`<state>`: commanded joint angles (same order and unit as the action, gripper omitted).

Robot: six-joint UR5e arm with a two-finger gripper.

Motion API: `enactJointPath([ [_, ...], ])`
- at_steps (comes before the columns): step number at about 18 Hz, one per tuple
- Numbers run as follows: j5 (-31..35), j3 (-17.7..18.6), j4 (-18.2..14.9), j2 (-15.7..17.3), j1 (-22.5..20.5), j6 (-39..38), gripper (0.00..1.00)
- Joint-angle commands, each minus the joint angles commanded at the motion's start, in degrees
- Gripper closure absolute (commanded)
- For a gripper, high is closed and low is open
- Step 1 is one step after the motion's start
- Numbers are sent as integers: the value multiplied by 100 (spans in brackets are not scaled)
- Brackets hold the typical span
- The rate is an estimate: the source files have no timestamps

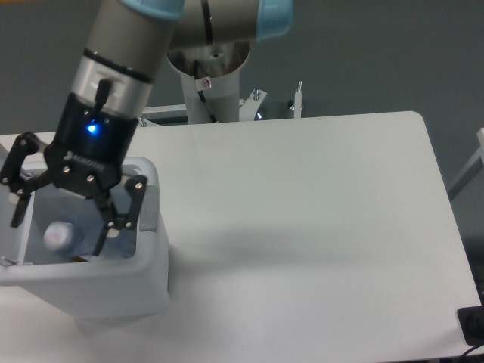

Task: Place the trash in the trash can
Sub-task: 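Carry the bottle over the white bin and open the gripper to drop it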

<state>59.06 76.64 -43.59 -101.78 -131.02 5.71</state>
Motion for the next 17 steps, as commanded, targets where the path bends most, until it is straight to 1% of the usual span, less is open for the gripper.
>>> enactJointPath([
  [2, 227, -88, -9, -26, -396, 106, 0],
  [4, 692, -79, -44, -43, -704, 508, 0],
  [7, 1413, 70, -88, -43, -1038, 1185, 0],
  [9, 1564, 184, -131, -26, -1232, 1633, 0],
  [10, 1573, 237, -271, -26, -1320, 1940, 0],
  [11, 1608, 350, -507, 9, -1355, 2274, 0],
  [12, 1835, 508, -762, 79, -1382, 2843, 0],
  [14, 2327, 527, -1175, 123, -1435, 3531, 0],
  [15, 2529, 527, -1334, 132, -1417, 3673, 0],
  [17, 2602, 484, -1406, 132, -1426, 3631, 0],
])
